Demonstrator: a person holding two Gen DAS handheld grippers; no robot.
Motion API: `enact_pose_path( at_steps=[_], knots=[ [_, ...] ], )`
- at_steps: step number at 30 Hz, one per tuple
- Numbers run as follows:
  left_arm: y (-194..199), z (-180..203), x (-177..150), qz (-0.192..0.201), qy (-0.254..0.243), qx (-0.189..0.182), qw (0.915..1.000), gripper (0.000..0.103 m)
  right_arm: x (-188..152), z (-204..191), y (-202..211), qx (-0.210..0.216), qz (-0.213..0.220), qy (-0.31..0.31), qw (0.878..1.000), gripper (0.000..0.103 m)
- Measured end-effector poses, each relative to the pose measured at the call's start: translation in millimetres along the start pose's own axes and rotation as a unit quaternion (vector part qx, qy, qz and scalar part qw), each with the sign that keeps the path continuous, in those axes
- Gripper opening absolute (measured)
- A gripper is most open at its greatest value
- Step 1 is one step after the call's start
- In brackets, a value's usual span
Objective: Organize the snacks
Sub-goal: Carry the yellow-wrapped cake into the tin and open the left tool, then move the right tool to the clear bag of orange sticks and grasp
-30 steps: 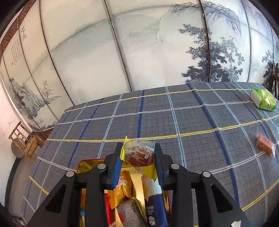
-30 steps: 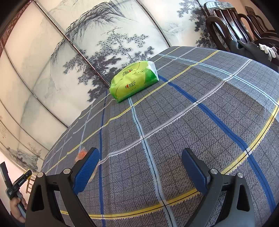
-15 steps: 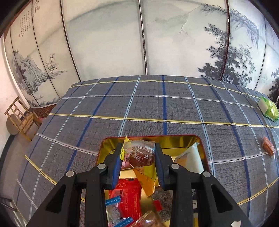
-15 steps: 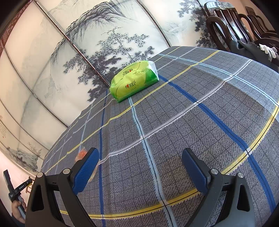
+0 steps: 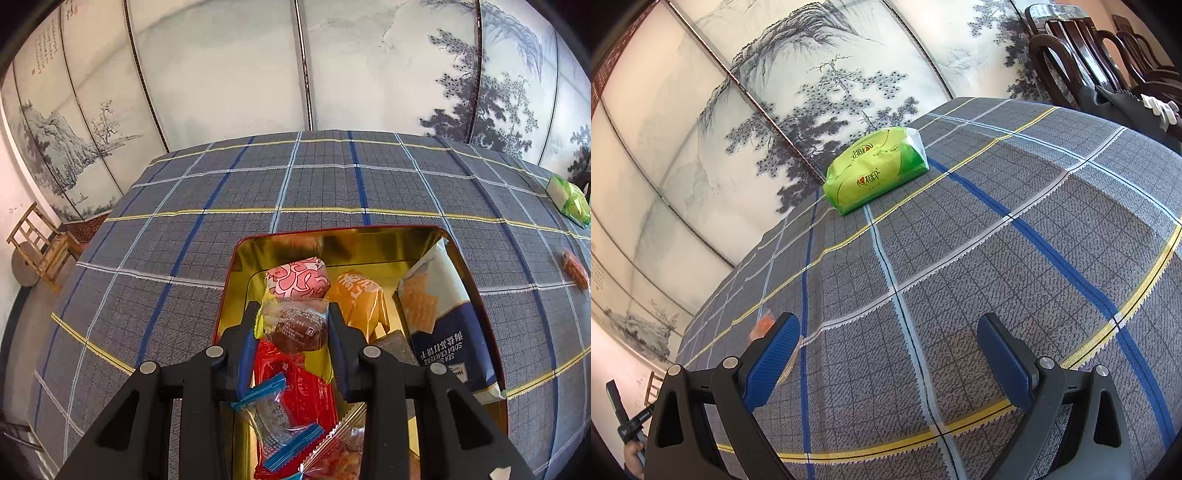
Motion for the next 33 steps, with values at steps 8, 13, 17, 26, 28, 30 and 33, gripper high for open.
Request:
enact_pose_path(
  at_steps=[8,13,17,26,28,30,33],
  knots=[
    [-1,4,10,-0.010,-0.003,0.000,0.9999,0.032,-2,-3,-1,-0.002,-0.002,0.004,1.000,0.098],
    [-12,0,8,-0.025,0.010,-0.001,0.9996,0.035,-4,-5,-3,-0.006,-0.003,0.008,1.000,0.099],
    [-9,-7,10,-0.022,0.030,-0.012,0.9992,0.055,-6,-9,-6,-0.023,-0.008,0.024,0.999,0.099],
    [110,-47,-13,0.123,0.076,-0.088,0.9856,0.090,-15,-50,-7,-0.056,-0.046,0.147,0.986,0.100],
    [129,-56,-38,0.133,0.078,-0.084,0.9845,0.090,-16,-71,-11,-0.044,-0.058,0.180,0.981,0.100],
    [139,-59,-66,0.130,0.080,-0.087,0.9845,0.091,-21,-97,-19,-0.028,-0.076,0.227,0.970,0.100],
    [143,-55,-109,0.105,0.082,-0.107,0.9853,0.090,-39,-135,-43,-0.011,-0.127,0.311,0.942,0.099]
  ],
)
Point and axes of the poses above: each gripper's, at about its wrist camera, not at the fingertips, and y roughly against the way its jaws point, z to its right, x to its top, the point moved 6 cm from there along -y, roughly the way its jaws point, and after that the axes turned 6 degrees about -x, right-handed, at the moved point
